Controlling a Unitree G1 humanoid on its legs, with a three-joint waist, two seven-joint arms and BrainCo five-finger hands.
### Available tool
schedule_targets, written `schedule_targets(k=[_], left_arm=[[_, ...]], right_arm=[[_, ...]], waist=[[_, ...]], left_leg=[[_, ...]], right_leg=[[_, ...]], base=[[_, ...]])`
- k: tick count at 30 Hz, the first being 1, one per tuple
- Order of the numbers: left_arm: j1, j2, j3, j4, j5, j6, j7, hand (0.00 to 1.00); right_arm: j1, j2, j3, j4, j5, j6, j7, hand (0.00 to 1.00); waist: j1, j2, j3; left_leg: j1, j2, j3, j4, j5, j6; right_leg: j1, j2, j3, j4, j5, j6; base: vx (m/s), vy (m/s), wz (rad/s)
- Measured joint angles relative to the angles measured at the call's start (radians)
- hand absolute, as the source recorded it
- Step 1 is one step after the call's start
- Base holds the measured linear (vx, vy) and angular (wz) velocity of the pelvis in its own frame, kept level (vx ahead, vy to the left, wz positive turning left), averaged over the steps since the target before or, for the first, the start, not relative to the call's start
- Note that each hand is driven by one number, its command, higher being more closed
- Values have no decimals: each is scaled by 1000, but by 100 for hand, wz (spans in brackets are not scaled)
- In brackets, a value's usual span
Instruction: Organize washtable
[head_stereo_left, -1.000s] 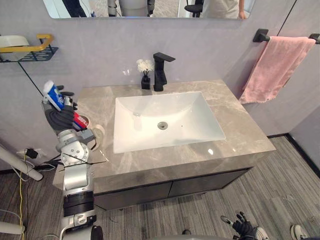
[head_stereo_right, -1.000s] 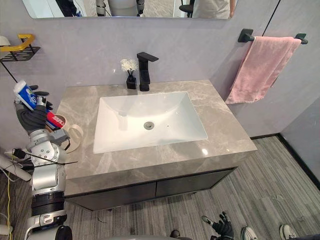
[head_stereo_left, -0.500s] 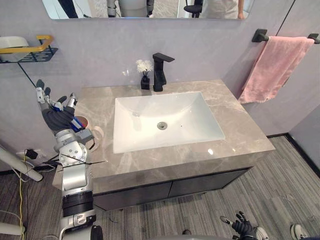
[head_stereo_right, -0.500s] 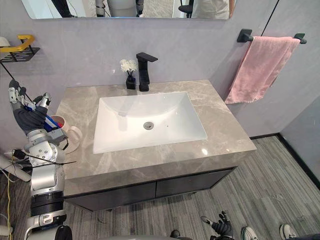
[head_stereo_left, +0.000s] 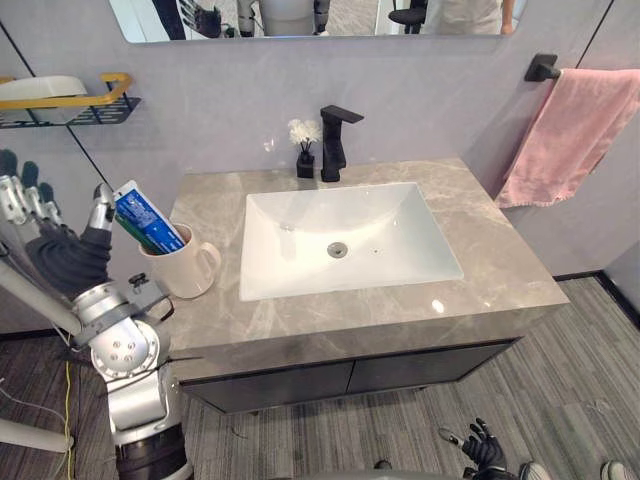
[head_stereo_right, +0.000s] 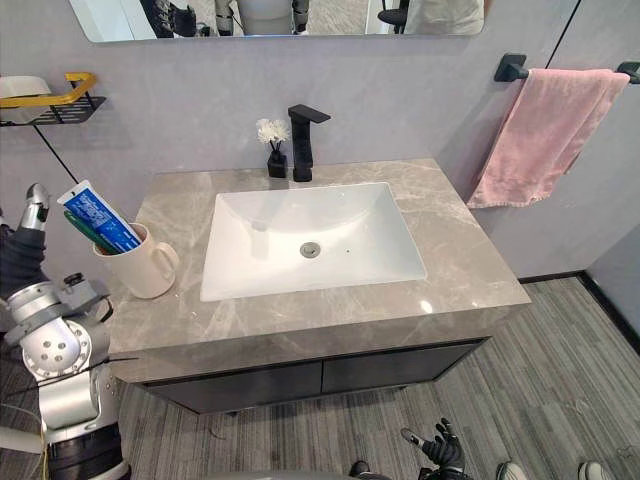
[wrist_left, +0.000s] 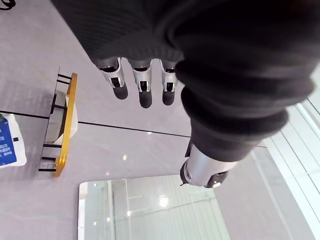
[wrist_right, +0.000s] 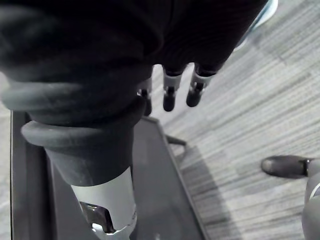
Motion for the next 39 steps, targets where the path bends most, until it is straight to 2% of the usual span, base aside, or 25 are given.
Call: schedule_targets(k=[5,6,11,18,30,36,39], left_arm=[[86,-70,-1,-18,-17,-19,-3,0],[97,-79,-1,-18,-25,-19,-5,100],[175,-132,-19,3,-80,-19,-10,100],[229,-190,-81,127,-119,-4,-50,100],[255,-183,-182,293,-131,24,-116,100],[250,-171,-243,351,-130,40,-118,100],[210,-141,-259,352,-129,40,-118,100]], right_arm=[[-1,3,1,1,0,0,0,0],[-1,3,1,1,0,0,0,0],[0,16,2,1,0,0,-1,0],[2,31,22,1,0,0,-3,0],[1,39,26,-12,-2,0,-25,0],[1,41,60,-20,-10,0,-24,0],[3,40,60,-20,-12,0,-24,0]], waist=[[1,1,1],[1,1,1],[2,-1,0],[24,-11,-6],[26,-17,-10],[23,-17,-12],[23,-17,-11]], left_leg=[[4,-1,-4,-2,3,3],[4,-1,-5,-2,3,3],[6,-1,-8,-3,2,3],[6,1,-4,-3,2,3],[9,6,17,-2,2,3],[25,9,33,-17,6,-4],[29,10,40,-20,6,-4]], right_leg=[[5,-1,-6,0,0,0],[6,-1,-7,0,0,0],[10,-2,-17,0,-1,1],[11,-2,-22,0,-1,1],[11,-2,-22,0,-1,2],[15,1,-19,-3,-2,3],[14,1,-15,-3,-2,3]], base=[[-4,8,2],[-10,25,4],[-6,11,2],[0,0,0],[-1,1,-1],[-10,13,-6],[0,17,-4]])
